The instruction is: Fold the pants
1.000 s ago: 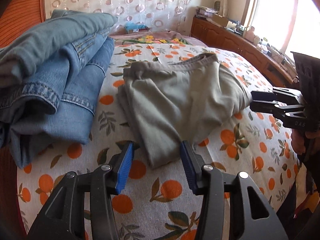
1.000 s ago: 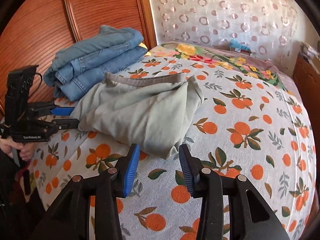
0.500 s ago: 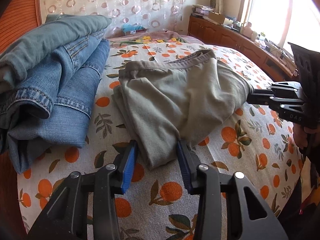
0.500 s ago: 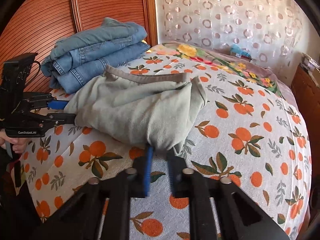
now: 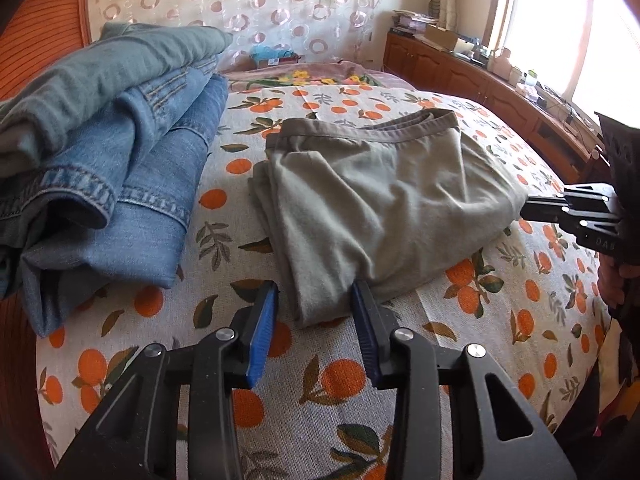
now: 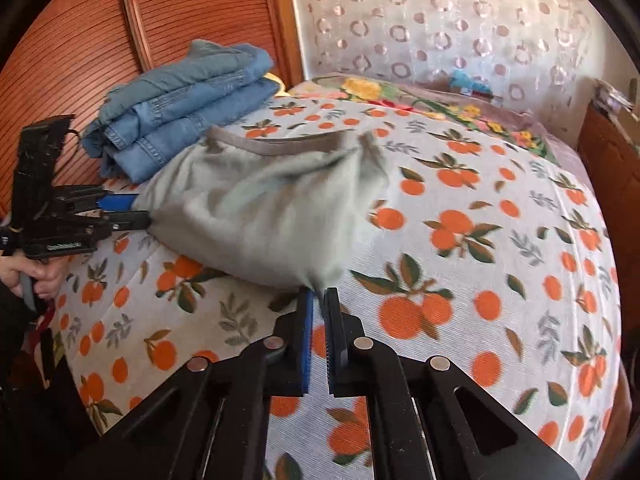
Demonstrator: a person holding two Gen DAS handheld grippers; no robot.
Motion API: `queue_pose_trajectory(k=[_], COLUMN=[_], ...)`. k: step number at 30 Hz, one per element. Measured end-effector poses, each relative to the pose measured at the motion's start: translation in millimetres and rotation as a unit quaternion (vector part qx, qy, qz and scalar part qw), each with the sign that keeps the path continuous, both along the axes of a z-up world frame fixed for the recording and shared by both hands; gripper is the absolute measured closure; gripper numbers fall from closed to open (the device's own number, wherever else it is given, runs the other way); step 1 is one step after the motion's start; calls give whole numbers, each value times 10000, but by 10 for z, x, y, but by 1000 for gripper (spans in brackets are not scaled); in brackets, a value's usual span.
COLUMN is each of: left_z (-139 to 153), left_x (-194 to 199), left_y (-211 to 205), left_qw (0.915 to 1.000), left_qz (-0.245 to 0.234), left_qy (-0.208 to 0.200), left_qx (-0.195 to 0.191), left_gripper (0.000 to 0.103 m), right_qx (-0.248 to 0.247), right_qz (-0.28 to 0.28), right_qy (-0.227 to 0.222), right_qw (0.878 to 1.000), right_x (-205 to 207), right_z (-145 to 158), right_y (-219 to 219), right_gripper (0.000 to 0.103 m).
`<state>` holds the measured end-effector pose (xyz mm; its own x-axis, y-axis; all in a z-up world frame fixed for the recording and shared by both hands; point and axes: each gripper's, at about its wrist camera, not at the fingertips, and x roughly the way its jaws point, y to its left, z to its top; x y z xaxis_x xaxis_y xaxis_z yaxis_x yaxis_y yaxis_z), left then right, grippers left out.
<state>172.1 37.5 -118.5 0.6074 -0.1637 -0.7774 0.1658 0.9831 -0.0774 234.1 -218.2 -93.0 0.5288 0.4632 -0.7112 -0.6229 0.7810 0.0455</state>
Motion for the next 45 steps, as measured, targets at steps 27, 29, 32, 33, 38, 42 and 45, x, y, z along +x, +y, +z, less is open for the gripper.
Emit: queue_pose_trajectory(k=[27, 29, 32, 33, 38, 42, 45], left_z=[198, 170, 129, 119, 111, 83, 67], left_x=[776, 783, 807, 815, 828, 849, 843], left_y=[-89, -84, -84, -77, -78, -91, -104], left_qw=[9996, 9993, 9992, 9993, 9995, 9994, 9993], left_qz=[115, 169, 200, 194, 153, 153, 165], left_qy=[-236, -251, -218, -202, -179, -154, -163], left_qx=[110, 206, 270, 253, 218, 260, 304], left_gripper=[54, 54, 54, 54, 54, 54, 53], right_qx=[79, 162, 174, 191, 347, 307, 379], right_qz=[618, 467, 229, 227, 102, -18, -47], right_qy=[-243, -335, -354, -271, -173, -61, 33], right_qw=[9978, 9982, 9990, 9992, 9992, 9995, 9993], right_x=[991, 1073, 1140, 1147, 1121, 1026, 999], right_z=[286, 276, 184, 151, 118, 76, 90], right_y=[601, 607, 638, 646, 545, 455, 412], right_gripper=[95, 95, 94, 88, 67, 54, 53])
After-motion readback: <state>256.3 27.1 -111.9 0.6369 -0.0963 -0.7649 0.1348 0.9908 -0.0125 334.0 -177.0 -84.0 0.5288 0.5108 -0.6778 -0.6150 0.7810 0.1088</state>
